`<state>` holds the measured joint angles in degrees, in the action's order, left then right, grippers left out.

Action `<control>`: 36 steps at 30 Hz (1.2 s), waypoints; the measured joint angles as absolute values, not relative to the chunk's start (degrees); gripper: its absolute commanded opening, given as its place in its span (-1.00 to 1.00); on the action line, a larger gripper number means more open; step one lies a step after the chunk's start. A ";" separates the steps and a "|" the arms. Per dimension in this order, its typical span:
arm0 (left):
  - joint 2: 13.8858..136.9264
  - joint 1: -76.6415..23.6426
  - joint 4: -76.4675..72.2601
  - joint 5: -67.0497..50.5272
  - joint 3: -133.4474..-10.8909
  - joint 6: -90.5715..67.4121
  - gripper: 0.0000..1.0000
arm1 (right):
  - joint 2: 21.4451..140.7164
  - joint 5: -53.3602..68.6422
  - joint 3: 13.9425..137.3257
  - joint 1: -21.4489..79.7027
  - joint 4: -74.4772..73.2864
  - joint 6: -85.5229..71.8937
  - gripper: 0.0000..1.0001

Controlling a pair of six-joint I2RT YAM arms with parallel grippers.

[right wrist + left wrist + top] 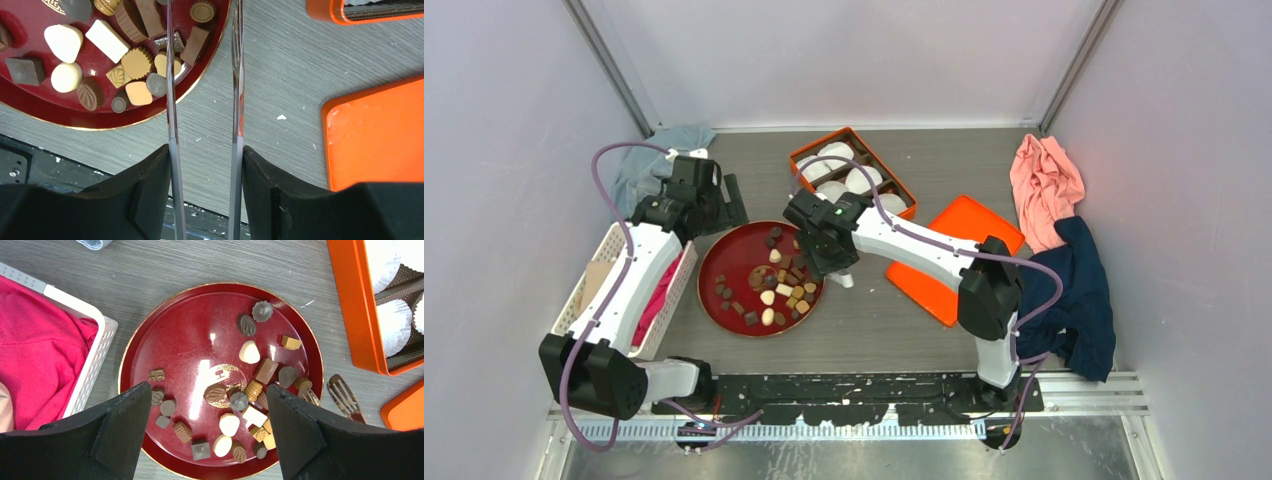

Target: Pack the chocolate

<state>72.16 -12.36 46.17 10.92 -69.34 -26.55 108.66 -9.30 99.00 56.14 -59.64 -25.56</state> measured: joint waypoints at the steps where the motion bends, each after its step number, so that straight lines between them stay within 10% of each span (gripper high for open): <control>1: 72.16 -12.36 46.17 10.90 -69.34 -26.52 0.71 | 109.23 -9.23 99.00 56.16 -59.20 -25.54 0.13; 36: 72.53 -12.36 46.15 10.66 -69.34 -26.59 0.69 | 113.30 -9.85 101.73 57.17 -55.27 -23.79 0.07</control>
